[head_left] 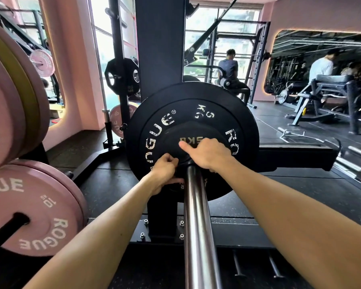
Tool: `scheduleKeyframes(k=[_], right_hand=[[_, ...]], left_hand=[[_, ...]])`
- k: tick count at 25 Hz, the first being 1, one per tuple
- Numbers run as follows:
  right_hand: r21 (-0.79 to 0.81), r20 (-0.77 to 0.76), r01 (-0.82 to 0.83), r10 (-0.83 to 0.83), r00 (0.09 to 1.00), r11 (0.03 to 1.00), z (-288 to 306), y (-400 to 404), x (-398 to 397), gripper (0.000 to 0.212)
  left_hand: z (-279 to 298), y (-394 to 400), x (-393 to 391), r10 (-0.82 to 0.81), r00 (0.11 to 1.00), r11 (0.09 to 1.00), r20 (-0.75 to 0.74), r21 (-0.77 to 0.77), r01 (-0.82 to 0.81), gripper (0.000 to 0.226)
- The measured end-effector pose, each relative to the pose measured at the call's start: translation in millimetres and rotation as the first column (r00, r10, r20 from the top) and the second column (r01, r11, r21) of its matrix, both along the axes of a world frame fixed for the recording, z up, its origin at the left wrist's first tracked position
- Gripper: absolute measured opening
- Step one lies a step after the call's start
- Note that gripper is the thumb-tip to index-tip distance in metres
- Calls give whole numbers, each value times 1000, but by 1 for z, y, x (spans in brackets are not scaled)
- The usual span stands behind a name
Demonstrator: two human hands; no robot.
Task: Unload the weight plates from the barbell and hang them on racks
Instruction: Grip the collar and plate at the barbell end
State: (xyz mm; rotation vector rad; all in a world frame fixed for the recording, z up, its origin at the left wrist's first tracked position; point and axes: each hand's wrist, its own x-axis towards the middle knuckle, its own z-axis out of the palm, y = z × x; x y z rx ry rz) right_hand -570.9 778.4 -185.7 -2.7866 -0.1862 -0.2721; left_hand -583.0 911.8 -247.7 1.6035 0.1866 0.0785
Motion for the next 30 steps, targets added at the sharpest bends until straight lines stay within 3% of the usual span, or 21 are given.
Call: scheduleKeyframes(k=[4,10,14,18,24,28,30], right_hand=[[-172,40,27,-20,999,985,1,14,1,73],[-183,10,21,-20,1000,983,-11,10,9,63],[-250,51,-54,69,996,967,-9,1,13,58],[-235,55,-96,112,992,967,-12,-5,14,55],[-70,-34,-196,194,980,978,-13,-18,19,54],[55,-42,-234,236,971,971,-13,-20,21,56],[155,-27,-205,212,977,966,-23,-26,21,57]], left_hand=[[2,-1,-7,6,991,993,-134,-116,-22,25],[9,-8,-4,-104,973,985,-207,-156,72,61],[6,-24,-4,-162,964,978,-210,-161,129,44],[-3,-25,3,-121,986,974,-117,-207,95,42],[-8,-20,12,-172,981,972,-84,-179,155,34],[1,-20,9,-207,974,969,-89,-155,192,71],[-1,-22,10,-180,981,975,-76,-150,167,58]])
